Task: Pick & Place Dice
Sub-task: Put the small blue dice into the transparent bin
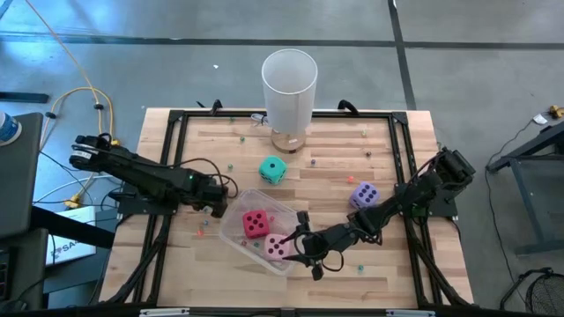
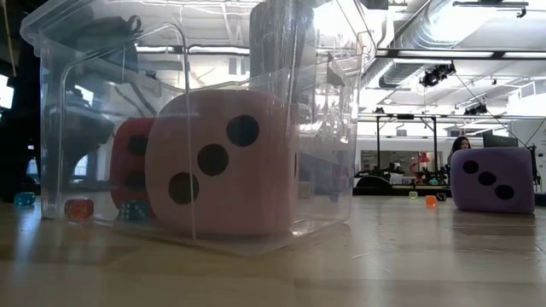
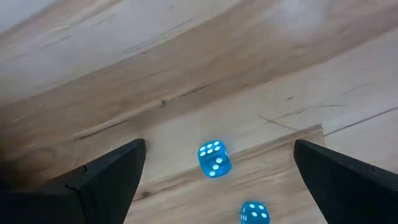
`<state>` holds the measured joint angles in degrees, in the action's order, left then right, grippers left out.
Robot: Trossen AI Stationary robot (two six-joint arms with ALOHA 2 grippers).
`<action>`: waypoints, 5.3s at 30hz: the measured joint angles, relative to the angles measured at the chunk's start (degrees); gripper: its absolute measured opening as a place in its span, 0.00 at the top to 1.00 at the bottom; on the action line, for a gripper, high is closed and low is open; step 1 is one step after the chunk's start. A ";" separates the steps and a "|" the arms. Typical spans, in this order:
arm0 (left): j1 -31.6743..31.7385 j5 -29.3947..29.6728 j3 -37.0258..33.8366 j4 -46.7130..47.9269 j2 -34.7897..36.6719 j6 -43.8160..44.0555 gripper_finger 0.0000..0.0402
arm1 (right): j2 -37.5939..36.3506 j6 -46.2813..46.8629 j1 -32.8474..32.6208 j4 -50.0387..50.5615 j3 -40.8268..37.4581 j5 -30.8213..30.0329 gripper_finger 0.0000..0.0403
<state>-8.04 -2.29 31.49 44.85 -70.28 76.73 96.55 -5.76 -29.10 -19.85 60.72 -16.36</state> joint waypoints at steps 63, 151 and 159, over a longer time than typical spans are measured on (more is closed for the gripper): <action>-1.27 10.58 3.09 8.35 18.63 -5.01 0.86 | 0.00 -0.04 0.00 -0.01 0.01 -0.02 0.52; -17.00 16.04 3.65 -77.26 -4.34 -65.57 0.54 | 9.03 -14.16 0.44 -22.38 -0.02 -3.27 0.52; -19.10 15.83 3.65 -76.78 -2.37 -60.21 0.54 | 6.40 -13.92 -3.01 -20.10 0.10 -5.23 0.52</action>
<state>-27.14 13.54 35.14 -31.94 -72.65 16.52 102.95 -19.68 -32.11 -39.95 60.82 -21.59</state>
